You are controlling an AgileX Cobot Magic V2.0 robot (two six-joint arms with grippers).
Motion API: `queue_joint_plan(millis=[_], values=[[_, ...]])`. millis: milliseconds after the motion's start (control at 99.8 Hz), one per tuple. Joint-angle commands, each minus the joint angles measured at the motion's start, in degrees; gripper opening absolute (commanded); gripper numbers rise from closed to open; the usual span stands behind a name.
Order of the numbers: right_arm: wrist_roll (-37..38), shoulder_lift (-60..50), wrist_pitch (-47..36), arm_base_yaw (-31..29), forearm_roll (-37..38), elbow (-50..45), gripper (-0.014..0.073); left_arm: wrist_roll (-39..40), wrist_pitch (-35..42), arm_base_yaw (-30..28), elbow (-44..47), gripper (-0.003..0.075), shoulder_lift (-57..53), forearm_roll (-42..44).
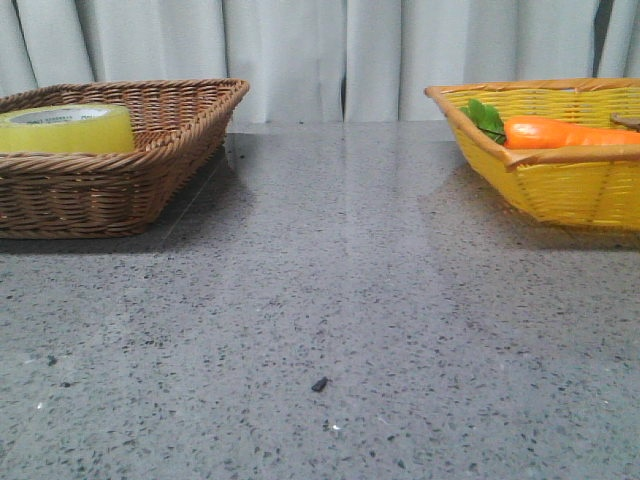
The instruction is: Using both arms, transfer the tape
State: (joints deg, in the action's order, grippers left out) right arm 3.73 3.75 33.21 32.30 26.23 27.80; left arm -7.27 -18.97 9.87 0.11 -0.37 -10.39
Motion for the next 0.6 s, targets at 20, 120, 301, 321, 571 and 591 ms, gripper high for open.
queue_joint_plan(millis=[20, 120, 301, 321, 571, 591], values=[[-0.12, 0.3, -4.36, -1.84, 0.51, -0.85, -0.0066, 0.64, 2.81, -0.21, 0.59, -0.0021, -1.65, -0.94], [-0.12, 0.19, -4.24, -5.85, -3.66, -4.7, -0.0066, 0.64, 2.81, -0.21, 0.59, -0.0021, -1.65, -0.94], [-0.87, 0.19, -9.5, -14.95, -13.62, -16.32, -0.0066, 0.64, 2.81, -0.21, 0.59, -0.0021, -1.65, -0.94], [-0.87, 0.19, -10.63, -15.62, -14.82, -17.94, -0.0066, 0.64, 2.81, -0.21, 0.59, -0.0021, -1.65, -0.94], [-0.87, 0.04, -22.7, -25.6, -18.43, -29.28, -0.0066, 0.64, 2.81, -0.21, 0.59, -0.0021, -1.65, -0.94], [-0.87, -0.08, -22.36, -26.15, -18.43, -29.28, -0.0066, 0.64, 2.81, -0.21, 0.59, -0.0021, -1.65, -0.94]])
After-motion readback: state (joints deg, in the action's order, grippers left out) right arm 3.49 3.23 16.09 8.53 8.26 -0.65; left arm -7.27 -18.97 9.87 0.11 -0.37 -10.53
